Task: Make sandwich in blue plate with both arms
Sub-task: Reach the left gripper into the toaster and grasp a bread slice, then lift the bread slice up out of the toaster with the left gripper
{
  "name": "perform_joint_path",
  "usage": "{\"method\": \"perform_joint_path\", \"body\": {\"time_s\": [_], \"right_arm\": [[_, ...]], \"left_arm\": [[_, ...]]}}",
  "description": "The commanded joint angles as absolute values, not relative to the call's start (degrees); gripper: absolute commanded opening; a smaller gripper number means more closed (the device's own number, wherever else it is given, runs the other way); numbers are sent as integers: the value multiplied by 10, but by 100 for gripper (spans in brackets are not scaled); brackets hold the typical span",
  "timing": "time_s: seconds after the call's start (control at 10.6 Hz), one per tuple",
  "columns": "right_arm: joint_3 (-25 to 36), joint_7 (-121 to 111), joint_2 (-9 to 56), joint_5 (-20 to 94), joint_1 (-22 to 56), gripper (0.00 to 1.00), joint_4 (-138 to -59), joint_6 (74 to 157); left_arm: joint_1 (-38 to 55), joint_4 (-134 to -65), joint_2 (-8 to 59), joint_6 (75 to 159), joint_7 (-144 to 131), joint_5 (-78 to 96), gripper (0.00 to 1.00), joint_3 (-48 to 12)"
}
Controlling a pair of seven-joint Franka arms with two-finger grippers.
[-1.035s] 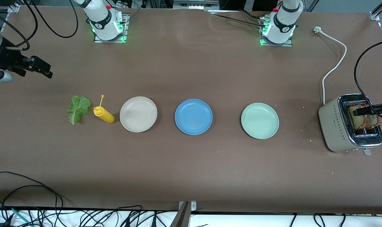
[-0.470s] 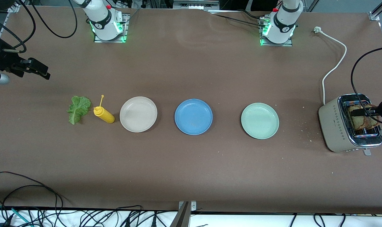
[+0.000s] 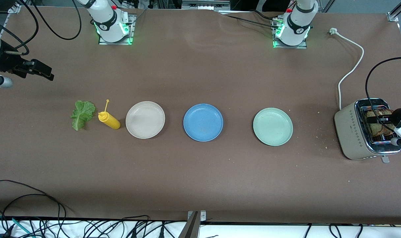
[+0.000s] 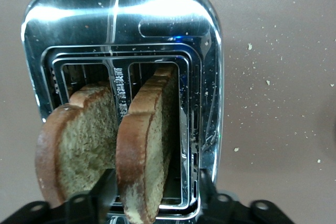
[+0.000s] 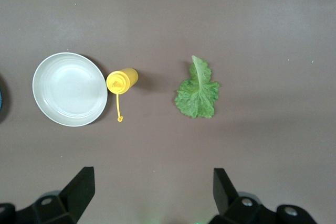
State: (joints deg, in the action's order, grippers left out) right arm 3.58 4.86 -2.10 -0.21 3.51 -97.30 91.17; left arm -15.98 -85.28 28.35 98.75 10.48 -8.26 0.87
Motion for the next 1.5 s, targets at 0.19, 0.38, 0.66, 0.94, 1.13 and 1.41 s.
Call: {"method": "perform_joint_path", "body": {"time_s": [0.19,0.38,0.66,0.94,1.13,1.41], "right_arm": [[37,52,-25,8,33,100,-969,883],[38,52,-25,8,33,100,-969,882],[39,51,-25,6,33,100,-969,882],[45,52,-24,-1,32,100,-973,879],[54,51,-23,-22,32,100,-973,882],[54,51,-18,-31,32,100,-972,885]], "left_arm": [[-163,-839,287,986,115,-102,0,5],[-163,-830,283,984,114,-99,0,4],[-160,-775,257,914,121,-95,0,-2],[-156,-753,201,832,116,-82,0,-27],[-156,-753,176,785,40,-50,0,-60],[-156,-760,156,763,-166,6,0,-158]]}}
